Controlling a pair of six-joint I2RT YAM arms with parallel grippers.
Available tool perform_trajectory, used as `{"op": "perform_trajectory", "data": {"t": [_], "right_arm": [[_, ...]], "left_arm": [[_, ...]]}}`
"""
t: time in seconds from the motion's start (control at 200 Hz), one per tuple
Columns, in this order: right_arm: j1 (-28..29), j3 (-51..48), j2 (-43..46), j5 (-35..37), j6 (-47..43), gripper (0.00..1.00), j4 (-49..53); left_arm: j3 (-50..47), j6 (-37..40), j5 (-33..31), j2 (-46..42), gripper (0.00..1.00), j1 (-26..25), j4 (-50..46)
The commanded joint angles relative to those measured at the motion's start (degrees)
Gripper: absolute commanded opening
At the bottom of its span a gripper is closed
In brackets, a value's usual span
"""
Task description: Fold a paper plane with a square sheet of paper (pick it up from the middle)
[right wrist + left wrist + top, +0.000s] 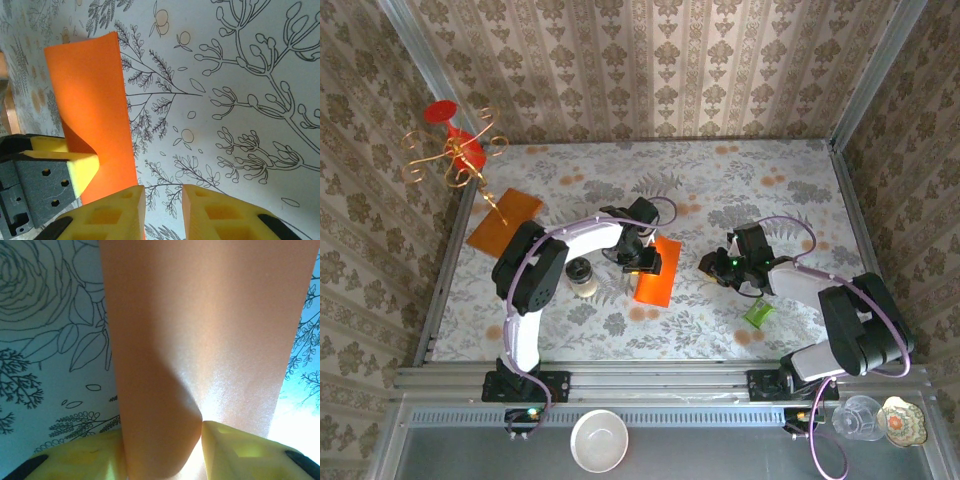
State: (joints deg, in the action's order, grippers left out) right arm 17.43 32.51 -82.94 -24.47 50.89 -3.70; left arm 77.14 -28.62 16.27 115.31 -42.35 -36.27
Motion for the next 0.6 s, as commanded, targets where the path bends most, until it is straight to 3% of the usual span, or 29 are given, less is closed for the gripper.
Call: {"op": "perform_trajectory", "data": {"t": [0.0, 0.595], "right_arm": [[0.7, 0.4, -1.5, -1.6, -1.1, 0.28, -0.9], [7.1, 5.9, -9.2, -5.3, 1.7, 0.19, -8.1]], "left_arm": [[-3.4, 2.2, 0.8, 8.6, 0.44, -2.7, 2.9], [-2.7, 2.5, 0.2, 9.8, 0.44, -2.8, 2.1]]}}
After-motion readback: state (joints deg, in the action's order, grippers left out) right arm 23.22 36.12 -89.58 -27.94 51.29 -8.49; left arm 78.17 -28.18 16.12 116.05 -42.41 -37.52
